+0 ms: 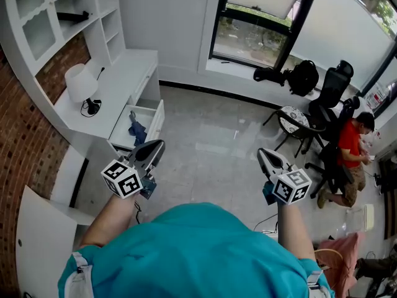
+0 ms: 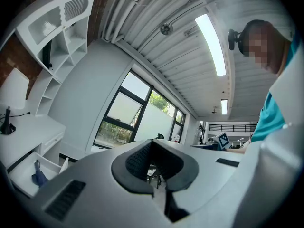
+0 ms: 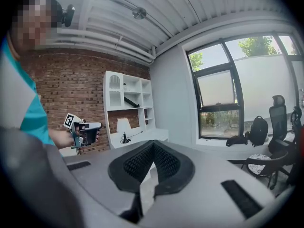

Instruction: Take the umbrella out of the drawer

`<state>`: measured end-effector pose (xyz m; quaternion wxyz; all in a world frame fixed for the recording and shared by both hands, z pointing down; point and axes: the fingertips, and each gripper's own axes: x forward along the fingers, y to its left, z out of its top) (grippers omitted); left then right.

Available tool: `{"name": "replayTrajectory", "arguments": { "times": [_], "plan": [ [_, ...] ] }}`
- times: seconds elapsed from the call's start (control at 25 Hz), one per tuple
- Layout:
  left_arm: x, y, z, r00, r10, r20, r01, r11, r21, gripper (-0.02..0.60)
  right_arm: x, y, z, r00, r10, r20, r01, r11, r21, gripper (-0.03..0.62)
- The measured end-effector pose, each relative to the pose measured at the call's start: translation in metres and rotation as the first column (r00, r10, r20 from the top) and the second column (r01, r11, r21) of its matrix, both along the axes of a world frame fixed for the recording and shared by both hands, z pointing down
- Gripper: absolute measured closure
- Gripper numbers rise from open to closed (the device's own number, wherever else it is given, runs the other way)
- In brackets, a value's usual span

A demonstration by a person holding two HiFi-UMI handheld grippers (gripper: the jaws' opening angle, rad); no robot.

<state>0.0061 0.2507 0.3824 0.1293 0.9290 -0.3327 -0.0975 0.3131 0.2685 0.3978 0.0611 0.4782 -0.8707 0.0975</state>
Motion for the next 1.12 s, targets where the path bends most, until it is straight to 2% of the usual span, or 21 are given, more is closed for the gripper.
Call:
{"name": "replayTrajectory", "arguments": {
  "times": [0.64,1.12],
  "plan": [
    [0.022,0.004,-0.002,1.0,-0.014,0.012,0.014,1.0,0.003,0.569,0.02,-0.003,-0.003,1.0,-0.025,-0.002,0.025,1.0,-0.003,0.576],
    [0.064,0.008,-0.006,0.999,-0.035,0.012,0.035,0.999,0.006,0.569,0.064,-0.004,-0.007,1.0,-0.029,0.0,0.029,1.0,0.007,0.574]
  ]
}}
